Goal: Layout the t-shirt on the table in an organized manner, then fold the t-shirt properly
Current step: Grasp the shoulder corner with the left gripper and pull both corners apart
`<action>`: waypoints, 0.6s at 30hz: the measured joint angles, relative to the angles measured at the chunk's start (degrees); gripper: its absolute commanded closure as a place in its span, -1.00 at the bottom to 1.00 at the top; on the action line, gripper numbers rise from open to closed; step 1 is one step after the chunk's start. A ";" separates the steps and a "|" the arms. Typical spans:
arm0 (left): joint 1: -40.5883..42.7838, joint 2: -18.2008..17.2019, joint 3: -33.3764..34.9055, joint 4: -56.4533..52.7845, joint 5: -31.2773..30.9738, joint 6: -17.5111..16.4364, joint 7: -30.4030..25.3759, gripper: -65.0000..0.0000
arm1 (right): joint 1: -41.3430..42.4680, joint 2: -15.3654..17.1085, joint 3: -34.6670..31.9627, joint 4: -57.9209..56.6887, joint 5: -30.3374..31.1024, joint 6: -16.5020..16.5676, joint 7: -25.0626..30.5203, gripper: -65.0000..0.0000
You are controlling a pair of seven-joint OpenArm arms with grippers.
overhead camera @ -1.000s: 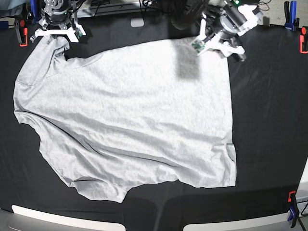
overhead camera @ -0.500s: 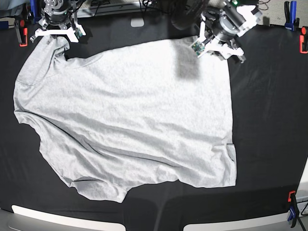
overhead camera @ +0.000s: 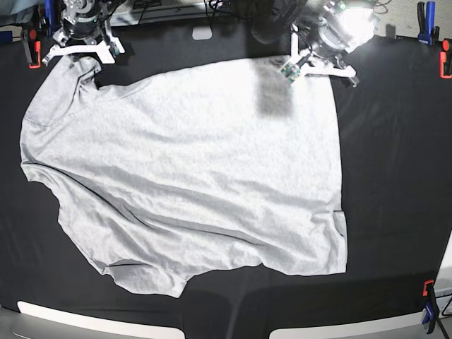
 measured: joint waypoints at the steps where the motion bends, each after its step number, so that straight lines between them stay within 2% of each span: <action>1: -0.02 -0.02 0.00 -0.02 0.09 -0.04 0.02 1.00 | 0.00 0.04 0.00 0.02 -0.39 0.00 -0.79 1.00; 3: 0.00 0.00 0.00 -0.02 0.59 -0.09 0.02 1.00 | -0.07 0.59 0.00 0.15 -1.40 0.02 -1.57 1.00; 6: 0.13 0.02 0.09 0.00 3.21 -0.28 -0.09 1.00 | -1.90 3.10 0.00 0.94 -1.64 0.00 -1.53 1.00; 10: 0.31 0.09 0.11 0.07 9.05 3.56 1.18 1.00 | -6.91 7.02 0.00 2.93 -1.55 -0.70 -2.05 1.00; 13: 0.31 -0.70 -0.13 -0.13 14.38 6.86 2.84 1.00 | -11.28 9.55 0.00 5.99 -1.51 -3.28 -3.23 1.00; 15: 0.33 -0.81 -0.35 0.42 14.60 7.34 5.25 1.00 | -13.73 11.02 0.00 8.50 -1.62 -5.09 -4.42 1.00; 18: 0.83 -0.79 -0.33 2.86 14.40 7.69 8.90 1.00 | -17.09 12.52 0.02 12.04 -2.32 -5.38 -5.49 1.00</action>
